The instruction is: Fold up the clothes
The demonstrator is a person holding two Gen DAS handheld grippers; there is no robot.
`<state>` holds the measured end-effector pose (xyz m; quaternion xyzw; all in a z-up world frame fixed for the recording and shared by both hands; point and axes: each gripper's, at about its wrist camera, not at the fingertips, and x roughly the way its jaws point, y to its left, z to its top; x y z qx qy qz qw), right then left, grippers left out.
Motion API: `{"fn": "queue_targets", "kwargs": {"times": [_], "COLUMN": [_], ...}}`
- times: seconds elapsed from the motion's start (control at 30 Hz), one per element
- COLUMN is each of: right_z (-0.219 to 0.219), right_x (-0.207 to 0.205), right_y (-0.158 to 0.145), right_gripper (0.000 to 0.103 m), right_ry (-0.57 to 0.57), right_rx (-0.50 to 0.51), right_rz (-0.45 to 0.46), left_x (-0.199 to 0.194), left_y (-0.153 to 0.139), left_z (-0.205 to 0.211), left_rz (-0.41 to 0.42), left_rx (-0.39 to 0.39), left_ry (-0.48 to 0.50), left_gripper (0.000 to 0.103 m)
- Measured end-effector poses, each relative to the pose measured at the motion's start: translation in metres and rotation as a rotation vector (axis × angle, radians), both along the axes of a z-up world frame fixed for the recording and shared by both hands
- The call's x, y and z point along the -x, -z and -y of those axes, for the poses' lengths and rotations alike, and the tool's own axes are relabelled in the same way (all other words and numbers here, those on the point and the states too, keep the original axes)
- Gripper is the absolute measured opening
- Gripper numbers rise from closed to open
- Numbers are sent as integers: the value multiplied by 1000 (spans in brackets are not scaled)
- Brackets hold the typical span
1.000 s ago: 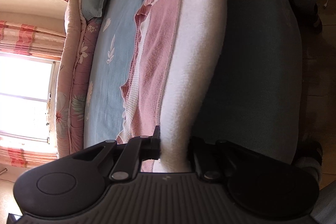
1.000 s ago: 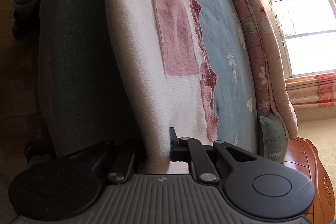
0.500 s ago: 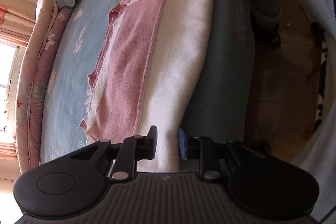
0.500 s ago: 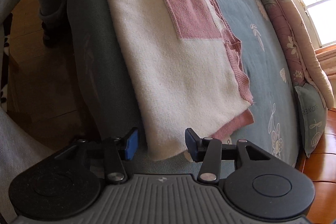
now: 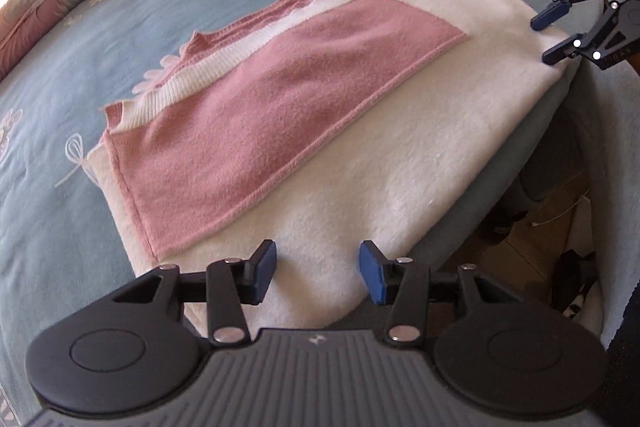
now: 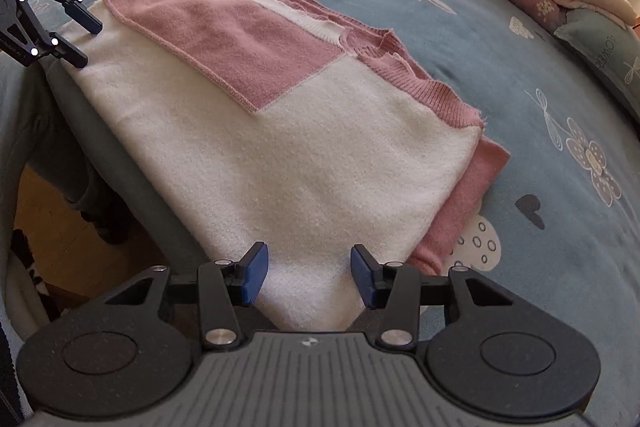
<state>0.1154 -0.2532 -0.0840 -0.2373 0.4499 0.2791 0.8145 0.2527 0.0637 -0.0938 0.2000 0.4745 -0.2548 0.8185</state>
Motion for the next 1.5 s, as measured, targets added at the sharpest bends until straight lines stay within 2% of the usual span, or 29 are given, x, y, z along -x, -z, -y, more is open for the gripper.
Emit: {"fn": "queue_targets", "kwargs": {"times": [0.07,0.17,0.27,0.3,0.33,0.43,0.57,0.6,0.67,0.73,0.83,0.9,1.0,1.1,1.2,1.33,1.4,1.5], "right_z": [6,8,6,5,5,10,22,26,28,27,20,16,16,26,31,18,6,-11], "right_x": [1,-3,-21,-28,-37,-60,-72,-69,-65,-63,-68,-77,-98,-115,-112,-113,-117,-124], "right_y": [-3,-20,-37,-40,-39,-24,9,13,11,7,-4,-10,-4,14,12,-7,-12,-12], "right_gripper": [51,52,55,61,69,74,79,82,83,84,91,91,91,92,92,95,95,95], "right_ry": [22,36,84,110,146,267,372,374,391,412,421,420,460,561,599,560,522,478], "right_rx": [-40,-75,-145,-172,-200,-281,-330,-369,-398,-413,-408,-407,-417,-431,-454,-465,-476,-472], "right_rz": [5,34,79,92,95,69,12,25,38,54,128,170,161,106,121,191,197,197], "left_x": [-3,-14,-44,-52,-58,-75,-78,-74,-72,-74,-82,-90,-103,-109,-112,-124,-137,-156], "left_y": [-3,-21,-40,-44,-44,-36,4,10,9,3,-9,-10,2,11,2,-11,-5,15], "left_z": [-8,-12,-14,-11,-9,-5,-16,-23,-30,-30,-28,-26,-29,-37,-34,-18,-7,5], "left_rz": [-21,29,57,68,69,42,0,11,9,19,70,91,97,100,78,61,31,-4], "left_rx": [17,25,134,175,211,290,260,296,350,359,378,385,373,380,389,510,549,523], "left_ry": [-25,-49,-116,-139,-162,-231,-326,-335,-344,-360,-355,-353,-402,-456,-472,-382,-354,-377], "left_gripper": [50,51,61,65,67,70,74,78,80,80,80,81,81,81,81,84,85,84]}}
